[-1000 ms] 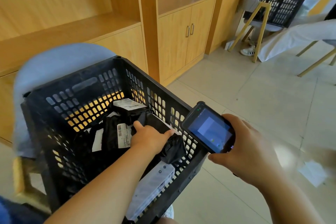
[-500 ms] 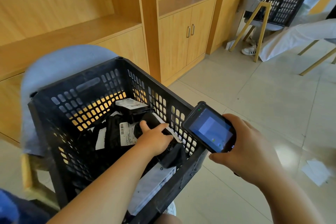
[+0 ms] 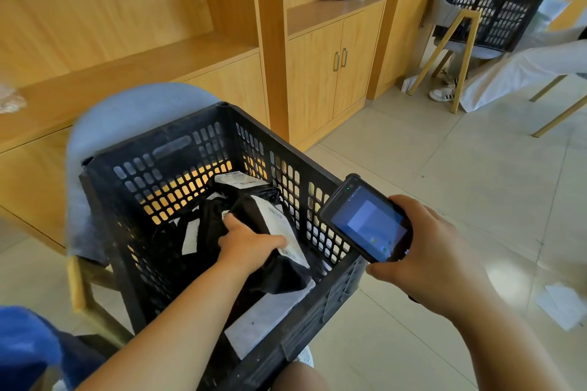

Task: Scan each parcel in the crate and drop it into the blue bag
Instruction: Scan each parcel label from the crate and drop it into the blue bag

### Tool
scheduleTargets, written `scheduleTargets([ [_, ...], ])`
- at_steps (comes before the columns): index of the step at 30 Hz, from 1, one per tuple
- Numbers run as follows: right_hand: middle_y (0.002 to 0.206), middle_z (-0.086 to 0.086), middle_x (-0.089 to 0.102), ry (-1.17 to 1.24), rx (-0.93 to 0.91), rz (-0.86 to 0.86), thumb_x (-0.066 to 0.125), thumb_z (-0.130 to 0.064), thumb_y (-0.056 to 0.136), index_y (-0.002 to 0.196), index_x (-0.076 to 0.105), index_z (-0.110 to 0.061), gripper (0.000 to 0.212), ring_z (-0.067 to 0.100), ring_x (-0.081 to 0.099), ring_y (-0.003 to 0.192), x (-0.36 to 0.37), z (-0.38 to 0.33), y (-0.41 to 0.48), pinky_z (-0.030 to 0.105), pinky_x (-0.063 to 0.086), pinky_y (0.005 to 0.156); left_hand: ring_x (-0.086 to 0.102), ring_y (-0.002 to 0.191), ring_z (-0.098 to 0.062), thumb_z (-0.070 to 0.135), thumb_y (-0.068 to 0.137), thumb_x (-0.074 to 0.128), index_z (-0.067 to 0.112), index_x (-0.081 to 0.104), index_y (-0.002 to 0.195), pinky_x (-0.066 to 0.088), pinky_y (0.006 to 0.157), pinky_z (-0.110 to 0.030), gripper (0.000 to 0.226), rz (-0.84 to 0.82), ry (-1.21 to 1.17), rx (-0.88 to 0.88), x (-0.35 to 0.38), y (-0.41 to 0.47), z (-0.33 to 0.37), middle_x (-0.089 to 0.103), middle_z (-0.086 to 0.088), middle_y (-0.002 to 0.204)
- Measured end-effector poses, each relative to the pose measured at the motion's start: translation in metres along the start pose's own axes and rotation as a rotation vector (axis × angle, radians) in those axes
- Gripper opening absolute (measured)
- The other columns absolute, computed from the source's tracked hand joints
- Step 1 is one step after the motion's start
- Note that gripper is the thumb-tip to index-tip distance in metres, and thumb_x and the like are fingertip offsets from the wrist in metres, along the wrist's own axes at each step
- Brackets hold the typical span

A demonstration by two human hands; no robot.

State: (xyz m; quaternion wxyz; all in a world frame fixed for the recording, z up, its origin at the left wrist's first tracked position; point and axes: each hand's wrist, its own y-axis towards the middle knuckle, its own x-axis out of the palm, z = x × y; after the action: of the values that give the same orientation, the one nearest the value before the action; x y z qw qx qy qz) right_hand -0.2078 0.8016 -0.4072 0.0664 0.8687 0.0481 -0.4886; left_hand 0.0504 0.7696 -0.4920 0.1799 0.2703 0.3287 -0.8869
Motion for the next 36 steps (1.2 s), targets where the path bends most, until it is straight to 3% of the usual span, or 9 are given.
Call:
scheduleTargets([
  [3,0.091,-0.017,0.046,0.007,-0.016,0.004,0.079,-0.043,0.050,0.120,0.035,-0.041,0.082,0.015,0.052,0.074,-0.003,-0.006,-0.004,0.038,0.054,0.052,0.046,0.124,-0.036,0.037,0.054,0.090,0.011,0.014,0.149,0.045,0.092,-0.043,0.124,-0.013,-0.280,-0.042,-0.021,0.002,-0.006,0.042,-0.014,0.143],
  [7,0.090,-0.018,0.046,-0.005,-0.045,0.024,0.078,-0.042,0.050,0.120,0.035,-0.041,0.082,0.013,0.052,0.072,-0.008,-0.019,-0.012,0.036,0.054,0.050,0.056,0.111,-0.026,0.026,0.050,0.092,0.013,0.040,0.140,0.049,0.094,-0.043,0.104,-0.042,-0.421,0.095,-0.048,-0.013,-0.015,0.057,-0.005,0.131],
  [10,0.091,-0.016,0.047,-0.022,-0.062,0.029,0.077,-0.044,0.050,0.121,0.035,-0.040,0.083,0.013,0.051,0.072,-0.012,-0.031,-0.017,0.036,0.054,0.050,0.045,0.108,-0.012,0.019,0.057,0.091,0.022,0.032,0.143,0.041,0.088,-0.031,0.104,0.080,-0.375,0.315,-0.066,-0.031,-0.018,0.049,0.005,0.129],
  [14,0.096,-0.013,0.048,-0.098,-0.076,0.024,0.076,-0.045,0.052,0.128,0.034,-0.037,0.088,0.013,0.050,0.077,-0.016,-0.050,-0.027,0.036,0.054,0.053,0.038,0.121,-0.010,0.018,0.060,0.089,0.034,0.028,0.143,0.039,0.100,-0.038,0.104,0.181,-0.312,0.539,-0.087,-0.057,-0.024,0.041,0.009,0.138],
  [17,0.097,-0.012,0.048,-0.136,-0.101,0.008,0.074,-0.046,0.054,0.131,0.032,-0.036,0.088,0.014,0.050,0.078,-0.018,-0.064,-0.035,0.036,0.054,0.057,0.039,0.119,-0.007,0.021,0.059,0.089,0.041,0.029,0.139,0.039,0.097,-0.033,0.102,0.249,-0.326,0.616,-0.102,-0.070,-0.029,0.041,0.014,0.135],
  [21,0.098,-0.013,0.049,-0.169,-0.126,-0.012,0.072,-0.050,0.054,0.132,0.031,-0.038,0.089,0.013,0.051,0.079,-0.021,-0.081,-0.045,0.035,0.054,0.058,0.039,0.114,-0.003,0.024,0.059,0.088,0.046,0.028,0.138,0.035,0.090,-0.027,0.101,0.336,-0.330,0.646,-0.118,-0.082,-0.040,0.040,0.020,0.129],
  [29,0.093,-0.015,0.046,-0.174,-0.169,0.006,0.071,-0.053,0.050,0.129,0.032,-0.039,0.089,0.010,0.049,0.075,-0.024,-0.098,-0.063,0.031,0.054,0.052,0.040,0.117,-0.002,0.026,0.057,0.089,0.048,0.029,0.137,0.037,0.092,-0.024,0.102,0.350,-0.416,0.691,-0.140,-0.097,-0.059,0.040,0.023,0.127],
  [32,0.097,-0.015,0.046,-0.152,-0.194,0.018,0.069,-0.052,0.050,0.132,0.031,-0.037,0.091,0.012,0.049,0.076,-0.024,-0.103,-0.070,0.030,0.051,0.054,0.046,0.106,0.006,0.025,0.058,0.089,0.046,0.030,0.137,0.039,0.085,-0.017,0.101,0.353,-0.443,0.707,-0.146,-0.104,-0.064,0.042,0.034,0.118],
  [36,0.104,-0.014,0.047,-0.132,-0.243,0.025,0.070,-0.054,0.050,0.132,0.031,-0.037,0.093,0.013,0.049,0.080,-0.021,-0.115,-0.078,0.026,0.044,0.055,0.049,0.118,-0.004,0.028,0.059,0.088,0.045,0.031,0.137,0.046,0.097,-0.036,0.098,0.347,-0.499,0.695,-0.157,-0.114,-0.079,0.049,0.018,0.130],
])
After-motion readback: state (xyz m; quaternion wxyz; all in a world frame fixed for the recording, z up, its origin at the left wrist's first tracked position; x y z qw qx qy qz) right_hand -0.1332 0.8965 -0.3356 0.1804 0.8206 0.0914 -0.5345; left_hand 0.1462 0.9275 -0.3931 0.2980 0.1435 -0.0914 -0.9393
